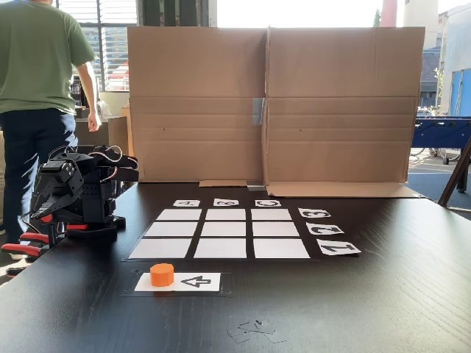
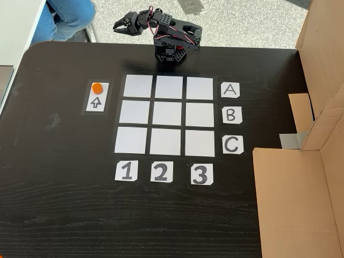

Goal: Pick up the round, orange token and place it in the grid on square A3.

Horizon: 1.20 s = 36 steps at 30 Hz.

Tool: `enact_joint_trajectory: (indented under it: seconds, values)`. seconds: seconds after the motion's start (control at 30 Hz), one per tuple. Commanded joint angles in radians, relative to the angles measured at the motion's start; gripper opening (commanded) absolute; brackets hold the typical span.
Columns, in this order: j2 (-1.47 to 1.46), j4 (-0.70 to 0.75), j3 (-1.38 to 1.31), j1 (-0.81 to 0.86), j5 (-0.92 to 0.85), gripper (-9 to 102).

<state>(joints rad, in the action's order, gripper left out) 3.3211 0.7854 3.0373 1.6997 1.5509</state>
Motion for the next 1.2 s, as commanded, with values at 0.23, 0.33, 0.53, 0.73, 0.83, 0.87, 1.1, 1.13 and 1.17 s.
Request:
enact_joint_trajectory:
  seconds: [0.23, 0.33, 0.53, 0.73, 0.83, 0.87, 1.1, 1.13, 1.17]
  values:
    - [0.005, -0.005, -0.009, 0.006, -0.008, 0]
    - [-0.025, -0.017, -0.017, -0.006, -0.015, 2]
    - [-0.334, -0.109, -0.137, -0.02, -0.023, 16]
    - [-0.52, -0.078, -0.273, -0.054, -0.023, 19]
    - [-0.611, -0.043, -0.353, -0.077, -0.023, 20]
    - [-0.638, -0.018, -0.388, -0.087, -0.023, 21]
    - [-0.81, 0.308, -0.73, -0.172, -0.028, 24]
    - [-0.834, 0.348, -0.779, -0.184, -0.028, 24]
    - [-0.857, 0.383, -0.824, -0.195, -0.028, 25]
